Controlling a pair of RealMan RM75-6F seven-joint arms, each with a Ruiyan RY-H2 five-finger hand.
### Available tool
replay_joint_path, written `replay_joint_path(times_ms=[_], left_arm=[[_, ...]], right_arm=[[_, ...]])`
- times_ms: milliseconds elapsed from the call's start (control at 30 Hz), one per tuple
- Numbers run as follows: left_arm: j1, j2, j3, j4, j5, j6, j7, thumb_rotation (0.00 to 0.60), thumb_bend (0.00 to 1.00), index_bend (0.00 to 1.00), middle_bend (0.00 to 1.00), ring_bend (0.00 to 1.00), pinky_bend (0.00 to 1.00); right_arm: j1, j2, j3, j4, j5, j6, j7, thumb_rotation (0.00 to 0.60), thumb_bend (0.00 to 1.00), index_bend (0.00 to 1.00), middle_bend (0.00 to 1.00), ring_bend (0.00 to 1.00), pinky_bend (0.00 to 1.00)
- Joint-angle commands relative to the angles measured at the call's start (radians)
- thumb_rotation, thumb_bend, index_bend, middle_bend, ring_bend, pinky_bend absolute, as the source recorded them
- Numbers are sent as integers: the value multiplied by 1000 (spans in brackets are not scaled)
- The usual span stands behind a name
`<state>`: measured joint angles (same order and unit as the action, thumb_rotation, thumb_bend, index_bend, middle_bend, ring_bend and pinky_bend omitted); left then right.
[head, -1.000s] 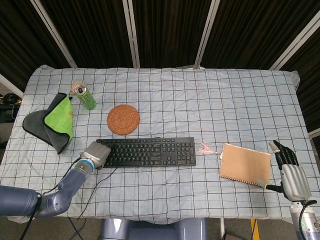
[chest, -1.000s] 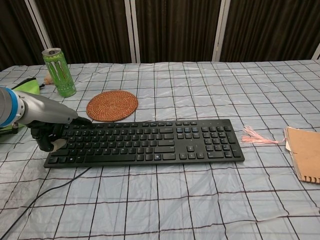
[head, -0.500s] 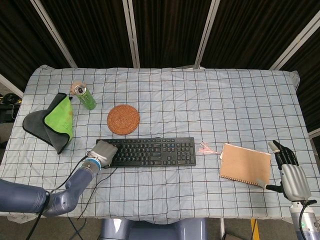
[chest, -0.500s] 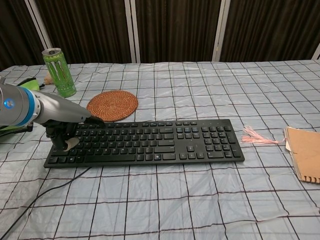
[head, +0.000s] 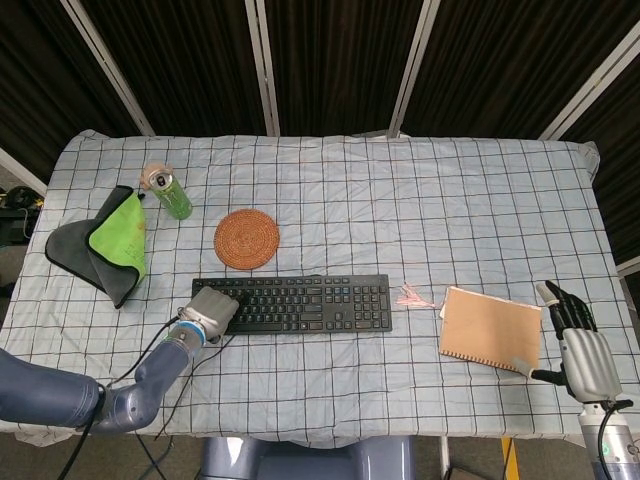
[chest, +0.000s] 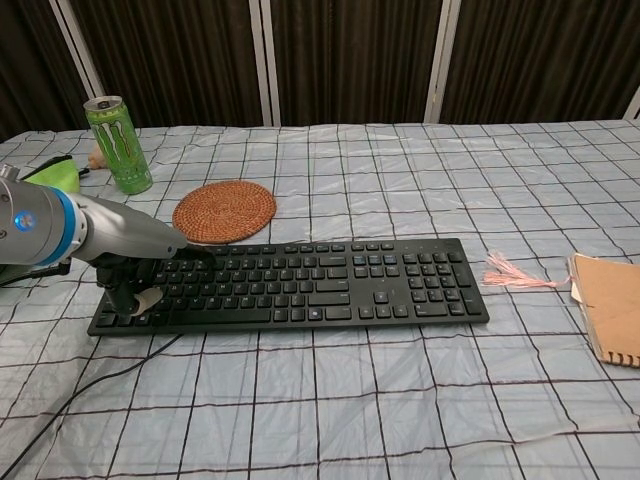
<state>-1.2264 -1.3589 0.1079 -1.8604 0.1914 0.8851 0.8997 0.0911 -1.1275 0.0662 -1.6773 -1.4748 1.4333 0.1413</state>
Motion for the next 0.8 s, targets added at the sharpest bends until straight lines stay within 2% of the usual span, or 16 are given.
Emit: replay_joint_path(times_ms=[33, 800], left_arm=[[-3, -1, 2, 1, -1, 1, -6, 600, 609, 0, 877, 746, 553], [-13, 1, 34, 1, 2, 19, -33, 600, 610, 0, 877, 746, 553]], right_arm=[[0, 0, 0, -1, 2, -1, 0, 600, 61, 0, 0, 0, 0], [0, 1, 1, -7, 6, -4, -5, 600, 61, 0, 0, 0, 0]])
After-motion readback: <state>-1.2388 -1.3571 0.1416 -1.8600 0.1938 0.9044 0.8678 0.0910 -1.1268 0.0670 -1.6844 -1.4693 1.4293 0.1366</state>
